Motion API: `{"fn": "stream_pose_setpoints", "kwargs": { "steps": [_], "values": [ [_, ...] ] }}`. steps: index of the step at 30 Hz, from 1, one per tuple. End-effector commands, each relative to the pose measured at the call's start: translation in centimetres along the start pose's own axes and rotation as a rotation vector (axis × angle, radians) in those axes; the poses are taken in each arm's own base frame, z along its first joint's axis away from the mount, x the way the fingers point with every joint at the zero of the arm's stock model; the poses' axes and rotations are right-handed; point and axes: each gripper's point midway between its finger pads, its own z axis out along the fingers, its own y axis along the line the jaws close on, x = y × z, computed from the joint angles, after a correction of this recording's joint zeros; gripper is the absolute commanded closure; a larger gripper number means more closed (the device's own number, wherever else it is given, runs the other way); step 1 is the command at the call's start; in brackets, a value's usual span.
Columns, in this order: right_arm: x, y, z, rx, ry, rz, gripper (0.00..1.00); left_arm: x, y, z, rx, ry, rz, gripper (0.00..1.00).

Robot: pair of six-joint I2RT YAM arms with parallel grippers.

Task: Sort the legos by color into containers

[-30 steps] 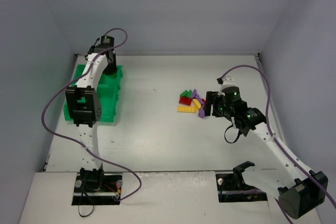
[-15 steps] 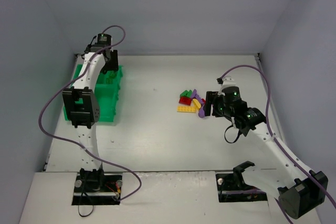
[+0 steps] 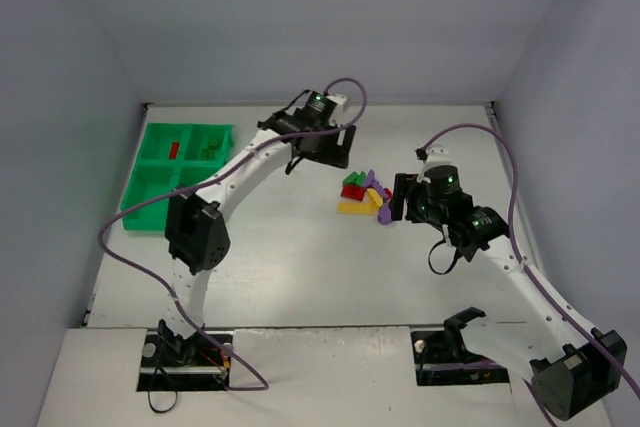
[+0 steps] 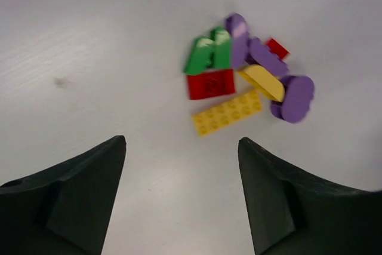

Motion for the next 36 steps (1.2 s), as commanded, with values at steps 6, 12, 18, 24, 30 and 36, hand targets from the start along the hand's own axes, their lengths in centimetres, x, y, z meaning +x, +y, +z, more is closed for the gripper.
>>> {"fn": "stream_pose_setpoints", "kwargs": {
  "steps": [6,12,18,24,30,36],
  "values": [
    [-2.5,0.1,-1.0,-0.002,-0.096,0.028,0.35,1.9,-6.9,3.2,0.129,0.048,-0.114,0.21],
    [-2.6,0.1,-1.2,-0.005,-0.100,0.026,0.34,3.5,-7.0,6.4,0.050,0.081,-0.117,0.21],
    [-2.6,0.1,-1.3,-0.007,-0.096,0.018,0.34,4.3,-7.6,8.9,0.035,0.099,-0.106,0.21],
    [-2.5,0.1,-1.4,-0.007,-0.093,0.016,0.34,4.6,-7.4,10.7,-0.027,0.077,-0.101,0.21],
    [-2.5,0.0,-1.5,-0.005,-0.095,0.015,0.34,5.3,-5.8,12.0,-0.116,0.080,-0.084,0.21],
    [-2.4,0.0,-1.6,-0.004,-0.093,0.020,0.34,6.5,-4.7,13.1,-0.181,0.095,-0.065,0.22]
  ]
}}
